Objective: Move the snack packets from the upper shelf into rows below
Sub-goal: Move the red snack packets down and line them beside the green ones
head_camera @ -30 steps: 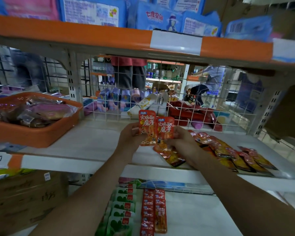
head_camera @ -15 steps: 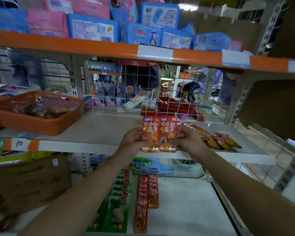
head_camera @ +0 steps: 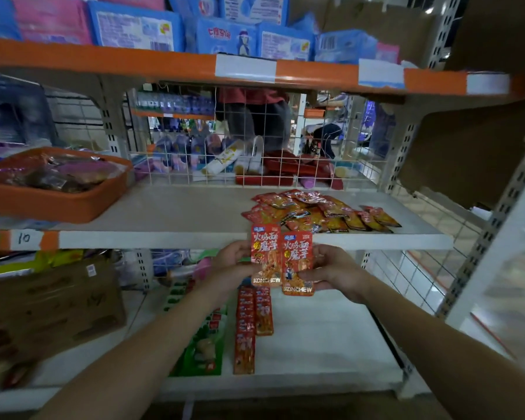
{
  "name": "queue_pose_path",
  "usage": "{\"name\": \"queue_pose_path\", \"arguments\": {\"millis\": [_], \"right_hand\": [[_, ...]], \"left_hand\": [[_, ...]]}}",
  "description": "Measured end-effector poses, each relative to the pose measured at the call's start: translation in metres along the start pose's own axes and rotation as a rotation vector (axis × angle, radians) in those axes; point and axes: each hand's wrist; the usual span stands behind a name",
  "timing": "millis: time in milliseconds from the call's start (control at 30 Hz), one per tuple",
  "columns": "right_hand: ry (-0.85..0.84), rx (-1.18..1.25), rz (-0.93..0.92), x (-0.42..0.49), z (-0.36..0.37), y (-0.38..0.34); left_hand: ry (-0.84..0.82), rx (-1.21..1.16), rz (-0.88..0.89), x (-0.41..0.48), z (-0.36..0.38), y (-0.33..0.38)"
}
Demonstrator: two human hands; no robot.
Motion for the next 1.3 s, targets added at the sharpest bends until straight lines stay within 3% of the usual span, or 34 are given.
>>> {"name": "queue_pose_path", "arguments": {"millis": [433, 733, 1300], "right_hand": [[0.007, 0.005, 0.186, 0.023, 0.024, 0.099], [0.075, -0.023, 0.262, 0.097, 0.047, 0.165], [0.096, 0.07, 0.308, 0.218, 0.063, 0.272]], "left_hand": [[-0.048, 0.122, -0.21, 0.002, 0.0, -0.11], [-0.074, 0.11, -0.259, 0.052, -0.012, -0.195], [-0.207, 0.446, -0.311, 0.128, -0.024, -0.316]]}}
Point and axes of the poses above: each hand's wrist, its own x-axis towards the middle knuckle, its own z-axis out of the palm, y = z × x, and after that the axes turned 4 degrees about -x, right-handed
